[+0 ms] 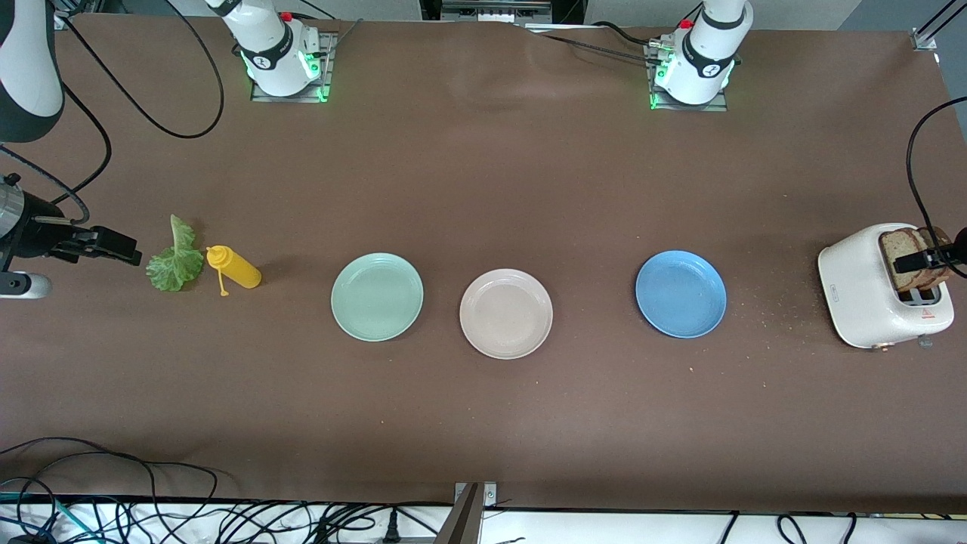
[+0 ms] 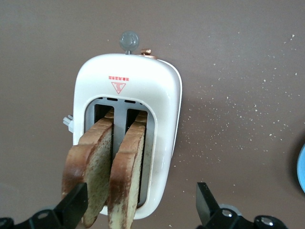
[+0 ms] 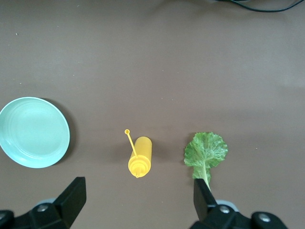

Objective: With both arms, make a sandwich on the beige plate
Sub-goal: 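Move the left gripper to the bread slices in the white toaster, then grasp a bread slice with the left gripper and lift it out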

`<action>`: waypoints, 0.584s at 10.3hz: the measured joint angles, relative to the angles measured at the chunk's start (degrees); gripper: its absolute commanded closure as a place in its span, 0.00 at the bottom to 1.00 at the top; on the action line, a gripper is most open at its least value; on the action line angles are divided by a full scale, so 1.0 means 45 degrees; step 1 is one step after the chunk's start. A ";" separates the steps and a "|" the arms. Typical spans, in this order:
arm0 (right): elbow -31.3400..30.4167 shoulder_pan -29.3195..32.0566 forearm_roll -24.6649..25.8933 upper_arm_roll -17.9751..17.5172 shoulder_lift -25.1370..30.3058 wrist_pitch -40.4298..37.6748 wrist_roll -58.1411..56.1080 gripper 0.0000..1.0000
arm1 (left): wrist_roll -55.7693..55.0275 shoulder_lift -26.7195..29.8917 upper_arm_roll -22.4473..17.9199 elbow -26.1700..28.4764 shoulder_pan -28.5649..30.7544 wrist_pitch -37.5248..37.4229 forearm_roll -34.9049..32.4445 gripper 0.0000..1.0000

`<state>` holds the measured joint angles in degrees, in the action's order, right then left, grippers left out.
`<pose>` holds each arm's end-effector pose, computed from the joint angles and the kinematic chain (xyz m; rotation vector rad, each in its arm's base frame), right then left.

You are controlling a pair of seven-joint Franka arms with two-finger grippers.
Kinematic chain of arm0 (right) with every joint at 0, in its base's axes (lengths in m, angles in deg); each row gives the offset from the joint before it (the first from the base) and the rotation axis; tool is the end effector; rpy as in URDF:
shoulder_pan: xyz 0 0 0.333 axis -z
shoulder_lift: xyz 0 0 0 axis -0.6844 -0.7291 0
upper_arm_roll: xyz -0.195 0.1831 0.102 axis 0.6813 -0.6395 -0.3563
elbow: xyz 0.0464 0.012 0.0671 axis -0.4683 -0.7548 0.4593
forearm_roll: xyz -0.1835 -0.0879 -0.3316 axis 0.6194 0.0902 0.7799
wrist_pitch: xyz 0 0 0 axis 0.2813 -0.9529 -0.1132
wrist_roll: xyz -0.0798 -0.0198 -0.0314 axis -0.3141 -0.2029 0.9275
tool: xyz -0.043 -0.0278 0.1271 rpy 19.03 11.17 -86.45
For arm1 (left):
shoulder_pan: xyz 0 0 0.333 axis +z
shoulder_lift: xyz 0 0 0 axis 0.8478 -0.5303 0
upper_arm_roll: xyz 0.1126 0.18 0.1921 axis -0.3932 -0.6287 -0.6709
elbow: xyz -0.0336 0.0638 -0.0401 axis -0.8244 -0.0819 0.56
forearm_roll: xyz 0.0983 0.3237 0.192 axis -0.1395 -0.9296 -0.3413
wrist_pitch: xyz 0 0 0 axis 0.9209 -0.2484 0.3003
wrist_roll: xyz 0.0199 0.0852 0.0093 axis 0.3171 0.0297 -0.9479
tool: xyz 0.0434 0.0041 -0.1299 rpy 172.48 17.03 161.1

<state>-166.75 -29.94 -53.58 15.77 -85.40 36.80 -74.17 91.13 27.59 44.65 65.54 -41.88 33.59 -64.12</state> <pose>0.6297 -0.0197 0.4780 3.1368 -0.0502 -0.0386 0.5835 0.2314 0.3393 -2.9748 -0.3158 0.2222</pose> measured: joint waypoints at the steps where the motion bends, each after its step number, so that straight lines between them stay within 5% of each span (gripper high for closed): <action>1: 0.0000 0.0000 0.0000 0.0000 0.0000 0.0000 0.0000 0.00 | -0.0062 -0.0018 0.0013 0.0101 -0.0009 0.0053 0.0000 0.00; 4: 0.0000 0.0000 0.0000 0.0000 0.0000 0.0000 0.0000 0.00 | -0.0206 -0.0034 0.0014 0.0366 -0.0030 0.0468 0.0018 0.09; 6: 0.0000 0.0000 0.0000 0.0000 0.0000 0.0000 0.0000 0.00 | -0.0240 -0.0053 0.0014 0.0557 -0.0027 0.0616 0.0018 0.25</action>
<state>-166.75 -29.94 -53.58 15.78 -85.40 36.80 -74.17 90.05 27.35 44.72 68.05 -42.00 36.37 -64.03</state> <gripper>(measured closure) 0.000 0.088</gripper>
